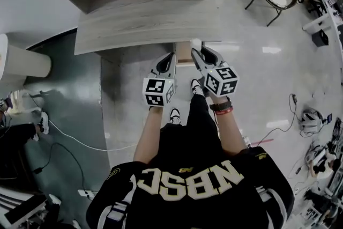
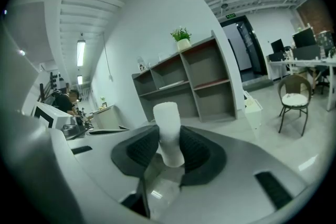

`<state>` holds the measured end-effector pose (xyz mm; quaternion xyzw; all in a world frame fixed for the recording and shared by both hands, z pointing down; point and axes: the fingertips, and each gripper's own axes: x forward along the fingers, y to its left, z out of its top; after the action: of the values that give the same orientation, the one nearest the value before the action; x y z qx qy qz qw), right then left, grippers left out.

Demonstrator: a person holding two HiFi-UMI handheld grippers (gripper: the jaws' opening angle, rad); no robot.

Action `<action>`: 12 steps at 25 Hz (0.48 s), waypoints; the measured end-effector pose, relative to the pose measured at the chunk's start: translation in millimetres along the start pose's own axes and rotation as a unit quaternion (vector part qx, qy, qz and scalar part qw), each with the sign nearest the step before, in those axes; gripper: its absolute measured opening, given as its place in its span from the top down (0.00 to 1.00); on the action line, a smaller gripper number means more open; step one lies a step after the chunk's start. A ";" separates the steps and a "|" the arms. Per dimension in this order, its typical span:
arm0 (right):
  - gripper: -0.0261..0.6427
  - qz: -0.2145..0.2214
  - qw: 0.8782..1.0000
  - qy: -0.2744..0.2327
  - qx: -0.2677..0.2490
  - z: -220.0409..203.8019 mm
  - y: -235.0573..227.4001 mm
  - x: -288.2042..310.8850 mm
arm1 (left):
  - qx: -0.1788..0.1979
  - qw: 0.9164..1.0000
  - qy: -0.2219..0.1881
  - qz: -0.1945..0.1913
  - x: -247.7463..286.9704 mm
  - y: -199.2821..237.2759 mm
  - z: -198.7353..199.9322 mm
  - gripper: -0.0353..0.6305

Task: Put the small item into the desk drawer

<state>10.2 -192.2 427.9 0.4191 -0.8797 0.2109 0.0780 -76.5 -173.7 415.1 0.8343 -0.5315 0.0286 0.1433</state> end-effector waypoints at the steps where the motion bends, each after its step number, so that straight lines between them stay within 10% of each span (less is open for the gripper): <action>1: 0.76 0.002 1.000 0.002 0.001 -2.6 -1.3 3.4 | -0.002 1.000 0.005 0.000 1.4 2.6 -4.4 0.93; 12: 0.76 0.029 0.997 0.046 0.046 -53.4 -18.0 38.7 | -0.023 0.999 0.035 0.006 20.3 32.6 -49.7 0.93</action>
<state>-2.7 -206.3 493.5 0.3866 -0.8763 0.2722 0.0924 -91.7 -191.0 473.6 0.8263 -0.5313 0.0468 0.1809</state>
